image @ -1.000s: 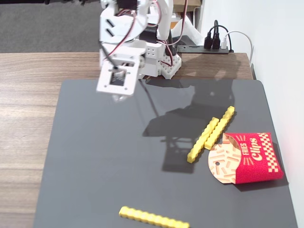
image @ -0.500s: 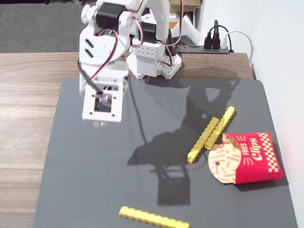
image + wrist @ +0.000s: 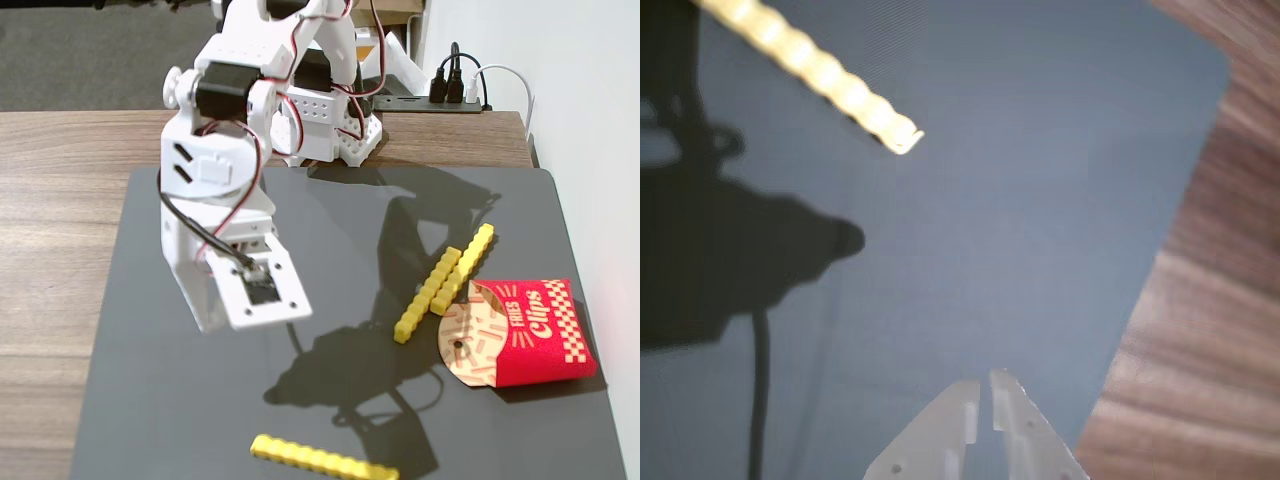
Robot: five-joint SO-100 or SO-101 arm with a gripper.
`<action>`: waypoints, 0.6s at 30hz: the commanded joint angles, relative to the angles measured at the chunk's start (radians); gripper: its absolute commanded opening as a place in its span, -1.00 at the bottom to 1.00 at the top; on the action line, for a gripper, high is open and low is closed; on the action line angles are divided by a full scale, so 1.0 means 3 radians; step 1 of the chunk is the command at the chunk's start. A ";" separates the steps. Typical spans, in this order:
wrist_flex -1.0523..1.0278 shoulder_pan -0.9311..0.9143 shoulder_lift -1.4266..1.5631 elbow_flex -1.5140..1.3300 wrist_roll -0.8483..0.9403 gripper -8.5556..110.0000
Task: Grab a fry
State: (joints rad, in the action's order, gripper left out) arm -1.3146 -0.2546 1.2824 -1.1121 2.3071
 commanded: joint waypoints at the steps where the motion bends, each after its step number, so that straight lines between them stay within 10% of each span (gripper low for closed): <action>1: -0.0112 0.0051 -0.0112 0.0419 0.0297 -0.83; 18: -0.0368 0.0184 -0.1386 0.1912 0.1069 -0.79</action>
State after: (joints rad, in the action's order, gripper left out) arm -1.4527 -0.2132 0.8606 -0.5952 2.6185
